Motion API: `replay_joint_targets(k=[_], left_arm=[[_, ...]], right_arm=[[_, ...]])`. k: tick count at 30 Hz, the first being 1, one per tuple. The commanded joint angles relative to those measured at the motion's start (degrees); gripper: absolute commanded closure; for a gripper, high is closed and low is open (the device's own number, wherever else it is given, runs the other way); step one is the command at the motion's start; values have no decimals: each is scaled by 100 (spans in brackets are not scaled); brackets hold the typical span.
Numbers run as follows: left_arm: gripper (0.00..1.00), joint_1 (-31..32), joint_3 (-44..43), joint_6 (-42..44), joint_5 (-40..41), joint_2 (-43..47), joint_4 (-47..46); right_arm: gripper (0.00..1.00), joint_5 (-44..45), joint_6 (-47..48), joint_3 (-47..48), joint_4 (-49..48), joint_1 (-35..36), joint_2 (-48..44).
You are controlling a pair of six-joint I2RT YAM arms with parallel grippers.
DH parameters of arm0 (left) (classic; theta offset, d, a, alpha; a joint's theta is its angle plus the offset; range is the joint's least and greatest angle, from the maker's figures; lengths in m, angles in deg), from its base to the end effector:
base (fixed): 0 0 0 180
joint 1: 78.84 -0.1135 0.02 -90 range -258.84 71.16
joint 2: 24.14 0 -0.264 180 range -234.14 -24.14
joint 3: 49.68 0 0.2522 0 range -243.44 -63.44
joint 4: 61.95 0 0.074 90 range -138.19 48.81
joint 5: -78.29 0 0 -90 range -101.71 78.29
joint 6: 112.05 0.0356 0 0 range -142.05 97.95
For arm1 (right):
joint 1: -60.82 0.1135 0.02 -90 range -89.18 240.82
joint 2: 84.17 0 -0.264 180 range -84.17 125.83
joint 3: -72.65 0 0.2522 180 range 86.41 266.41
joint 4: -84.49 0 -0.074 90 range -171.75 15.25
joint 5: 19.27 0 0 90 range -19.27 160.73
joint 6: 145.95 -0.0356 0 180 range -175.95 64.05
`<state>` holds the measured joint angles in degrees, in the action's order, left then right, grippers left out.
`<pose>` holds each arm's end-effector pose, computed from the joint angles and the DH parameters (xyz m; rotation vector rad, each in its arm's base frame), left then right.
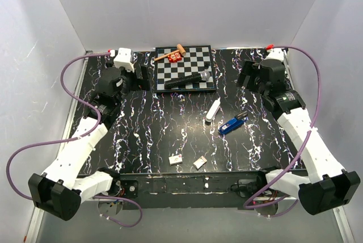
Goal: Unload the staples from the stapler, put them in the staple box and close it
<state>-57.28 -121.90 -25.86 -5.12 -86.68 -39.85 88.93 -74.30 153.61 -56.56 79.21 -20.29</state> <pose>0.2374 -0.0894 0.3666 0.1942 1.7806 -0.2153 0.2359 0.0667 0.3844 0.2076 1.9231 0.1175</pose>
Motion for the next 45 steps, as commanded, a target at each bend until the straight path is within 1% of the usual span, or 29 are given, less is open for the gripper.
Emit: replay_joint_targets(k=[1,3,5,8,10,11,14,17,20,24,28,30,34,37,40,41,45], left_arm=[[2,-3,-438,-488,-44,146,844],[2,-3,-508,-725,-9,85,1150],[2,-3,-789,-962,-9,-152,1625],[2,-3,-1018,-1314,26,-495,2092],[2,6,-1036,-1525,106,-644,2364],[2,15,-1019,-1508,-94,-671,2383],[2,198,-931,-1509,-429,-706,2295],[2,532,-1071,-1403,-659,-838,2304],[2,936,-1211,-1333,-659,-1066,2304],[2,1332,-1344,-1315,-1142,-1365,2059],[2,1710,-1642,-1368,-1046,-1883,1944],[2,1938,-1809,-1167,-1028,-2120,1891],[2,2396,-2125,-780,-738,-2612,1820],[2,2598,-2363,-534,-510,-2929,1759],[2,2695,-2355,-103,-659,-3097,1479],[2,2704,-2337,-41,-859,-3132,1365],[2,2713,-2485,161,-1089,-3439,1188]], right_arm=[[2,439,-881,198,469,-20,151],[2,-6,-549,153,443,-20,230],[2,-464,-354,57,417,-20,248],[2,-598,-327,21,302,-20,291],[2,-563,-389,248,599,-20,467],[2,-554,-450,406,810,-3,563],[2,-440,-485,522,1005,120,696],[3,-352,-608,470,1058,200,670],[4,-457,-687,286,1058,235,547],[4,-300,-714,4,1145,235,380],[4,-71,-784,-207,1304,235,187],[3,113,-845,-321,1427,235,64],[3,158,-933,-593,1427,235,-191],[4,184,-1030,-603,1611,244,-218],[2,464,-1135,-576,1848,235,-261],[2,526,-1188,-576,1936,235,-297],[2,589,-1338,-664,2209,235,-455]])
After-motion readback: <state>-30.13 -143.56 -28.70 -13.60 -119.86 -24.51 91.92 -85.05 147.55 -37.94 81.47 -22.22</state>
